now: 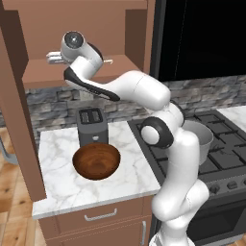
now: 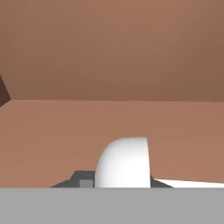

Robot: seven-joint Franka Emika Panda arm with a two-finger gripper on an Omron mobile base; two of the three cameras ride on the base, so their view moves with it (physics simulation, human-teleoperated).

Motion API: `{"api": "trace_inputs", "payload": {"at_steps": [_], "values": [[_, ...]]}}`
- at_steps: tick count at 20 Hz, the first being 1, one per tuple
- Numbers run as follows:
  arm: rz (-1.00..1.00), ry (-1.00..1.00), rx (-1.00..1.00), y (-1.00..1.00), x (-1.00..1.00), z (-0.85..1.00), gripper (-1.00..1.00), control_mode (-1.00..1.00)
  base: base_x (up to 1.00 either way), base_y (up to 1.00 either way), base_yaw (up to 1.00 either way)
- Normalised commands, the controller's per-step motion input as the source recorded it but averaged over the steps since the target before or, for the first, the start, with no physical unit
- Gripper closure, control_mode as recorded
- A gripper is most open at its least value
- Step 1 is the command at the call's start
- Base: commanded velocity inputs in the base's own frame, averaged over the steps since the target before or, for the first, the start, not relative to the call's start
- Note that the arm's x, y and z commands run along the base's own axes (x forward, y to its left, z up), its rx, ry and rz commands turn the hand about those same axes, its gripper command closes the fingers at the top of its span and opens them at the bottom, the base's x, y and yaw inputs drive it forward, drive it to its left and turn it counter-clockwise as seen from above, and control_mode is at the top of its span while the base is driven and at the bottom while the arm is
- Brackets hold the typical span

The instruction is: Open the cabinet and move the ladle to the pot. Then close the cabinet.

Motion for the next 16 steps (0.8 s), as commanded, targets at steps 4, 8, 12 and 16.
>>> {"api": "trace_inputs", "payload": {"at_steps": [4, 8, 12, 16], "values": [[-0.02, -0.07, 0.0, -0.05, -0.3, 0.0, 1.0, -1.0, 0.0, 0.0, 0.0], [-0.02, -0.12, 0.0, -0.04, -0.38, 0.0, 1.0, -1.0, 0.0, 0.0, 0.0], [-0.01, -0.14, 0.0, -0.22, -0.51, 0.0, 1.0, -1.0, 0.0, 0.0, 0.0], [-0.01, -0.13, 0.0, -0.28, -0.46, 0.0, 1.0, -1.0, 0.0, 0.0, 0.0]]}}
